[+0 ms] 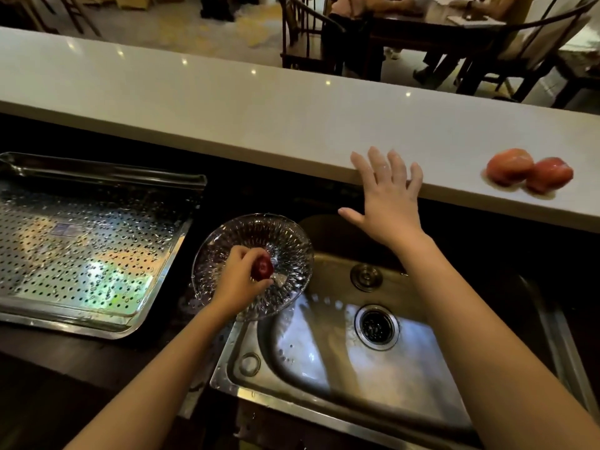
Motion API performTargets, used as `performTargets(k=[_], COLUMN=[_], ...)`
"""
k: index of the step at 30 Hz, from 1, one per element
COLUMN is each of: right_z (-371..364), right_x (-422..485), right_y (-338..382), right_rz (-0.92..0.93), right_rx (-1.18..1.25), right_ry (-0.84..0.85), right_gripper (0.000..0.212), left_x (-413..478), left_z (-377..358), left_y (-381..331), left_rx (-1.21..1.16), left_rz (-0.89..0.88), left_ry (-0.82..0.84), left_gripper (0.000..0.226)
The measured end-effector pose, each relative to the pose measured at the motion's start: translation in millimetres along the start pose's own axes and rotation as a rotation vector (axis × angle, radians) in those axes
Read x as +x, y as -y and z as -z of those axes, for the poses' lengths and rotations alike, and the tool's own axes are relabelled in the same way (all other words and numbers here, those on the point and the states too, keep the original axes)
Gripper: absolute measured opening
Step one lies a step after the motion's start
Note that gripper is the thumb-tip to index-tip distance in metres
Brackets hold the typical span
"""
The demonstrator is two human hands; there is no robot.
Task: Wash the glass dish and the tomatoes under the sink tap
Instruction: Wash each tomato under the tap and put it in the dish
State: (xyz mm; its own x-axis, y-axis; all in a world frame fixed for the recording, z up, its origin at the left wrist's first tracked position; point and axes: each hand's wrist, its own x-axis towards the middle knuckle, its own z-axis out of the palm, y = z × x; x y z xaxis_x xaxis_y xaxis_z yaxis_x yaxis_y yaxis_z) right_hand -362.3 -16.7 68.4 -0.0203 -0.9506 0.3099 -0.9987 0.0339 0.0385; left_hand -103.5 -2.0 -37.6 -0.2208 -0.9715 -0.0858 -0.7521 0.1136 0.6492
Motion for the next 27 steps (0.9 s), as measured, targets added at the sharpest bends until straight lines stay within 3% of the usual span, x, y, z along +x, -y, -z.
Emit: performTargets(k=[20, 27], right_z=[-1.2, 11.2], right_x=[0.6, -0.1], right_y=[5.0, 3.1], right_rz=[-0.032, -0.034], right_rx=[-0.016, -0.020], right_ry=[-0.010, 0.071], right_gripper=[0.083, 0.084], left_x=[-7.5, -0.8], left_z=[-10.9, 17.9], left_y=[13.2, -26.2], left_rx=[0.054, 0.193], left_rz=[0.078, -0.065], left_ry=[0.077, -0.009], left_gripper=[0.068, 0.052])
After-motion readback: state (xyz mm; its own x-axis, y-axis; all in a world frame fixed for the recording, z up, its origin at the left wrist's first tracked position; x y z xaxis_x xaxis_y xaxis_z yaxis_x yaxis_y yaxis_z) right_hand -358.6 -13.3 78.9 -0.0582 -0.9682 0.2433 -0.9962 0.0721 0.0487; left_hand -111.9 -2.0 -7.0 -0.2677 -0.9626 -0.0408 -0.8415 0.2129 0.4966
